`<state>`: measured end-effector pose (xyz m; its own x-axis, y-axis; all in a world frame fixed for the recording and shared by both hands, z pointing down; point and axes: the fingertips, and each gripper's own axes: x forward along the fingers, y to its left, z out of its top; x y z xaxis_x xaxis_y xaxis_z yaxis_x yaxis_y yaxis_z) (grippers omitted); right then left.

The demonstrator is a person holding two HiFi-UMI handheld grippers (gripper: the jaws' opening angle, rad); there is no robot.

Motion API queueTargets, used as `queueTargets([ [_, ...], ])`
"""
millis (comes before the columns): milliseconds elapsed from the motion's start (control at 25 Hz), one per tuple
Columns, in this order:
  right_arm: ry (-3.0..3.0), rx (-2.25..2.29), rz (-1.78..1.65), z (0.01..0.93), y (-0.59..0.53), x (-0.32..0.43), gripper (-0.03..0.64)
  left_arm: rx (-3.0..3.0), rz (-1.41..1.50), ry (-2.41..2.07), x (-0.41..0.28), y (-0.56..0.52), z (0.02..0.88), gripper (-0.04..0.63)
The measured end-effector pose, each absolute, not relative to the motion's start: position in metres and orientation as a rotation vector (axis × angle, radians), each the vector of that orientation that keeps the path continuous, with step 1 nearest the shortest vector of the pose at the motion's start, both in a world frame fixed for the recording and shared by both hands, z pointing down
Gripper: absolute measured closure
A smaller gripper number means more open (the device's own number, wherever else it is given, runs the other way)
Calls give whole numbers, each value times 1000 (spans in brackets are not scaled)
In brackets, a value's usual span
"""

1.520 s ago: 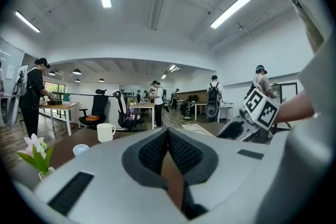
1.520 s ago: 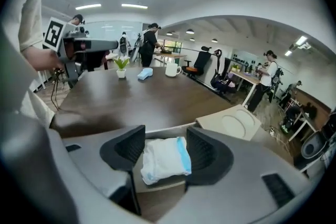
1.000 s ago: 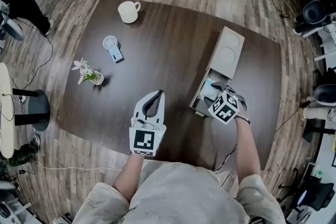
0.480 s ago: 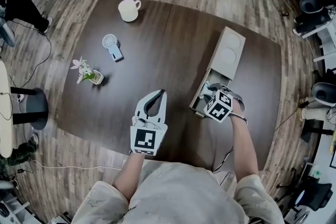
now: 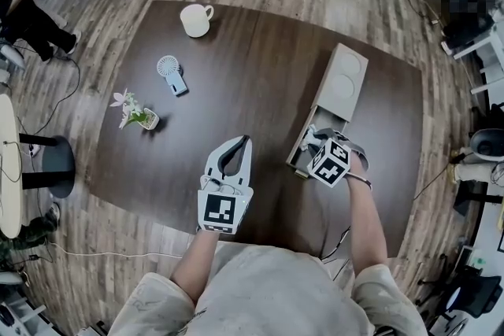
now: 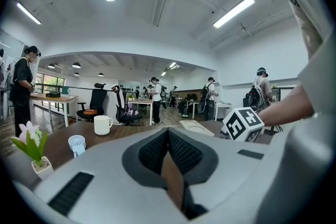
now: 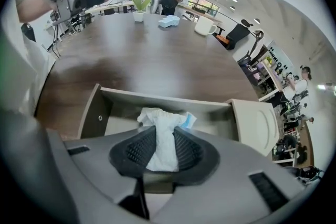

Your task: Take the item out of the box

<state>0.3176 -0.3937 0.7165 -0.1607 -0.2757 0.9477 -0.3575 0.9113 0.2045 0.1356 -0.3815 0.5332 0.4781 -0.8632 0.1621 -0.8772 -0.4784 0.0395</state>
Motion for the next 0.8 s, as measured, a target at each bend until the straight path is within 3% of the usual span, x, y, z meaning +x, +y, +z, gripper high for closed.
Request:
queueTargets([
  [800,-2058,860,-16,596,-391,308,517,2696,124,-1582,148,-377,485,595],
])
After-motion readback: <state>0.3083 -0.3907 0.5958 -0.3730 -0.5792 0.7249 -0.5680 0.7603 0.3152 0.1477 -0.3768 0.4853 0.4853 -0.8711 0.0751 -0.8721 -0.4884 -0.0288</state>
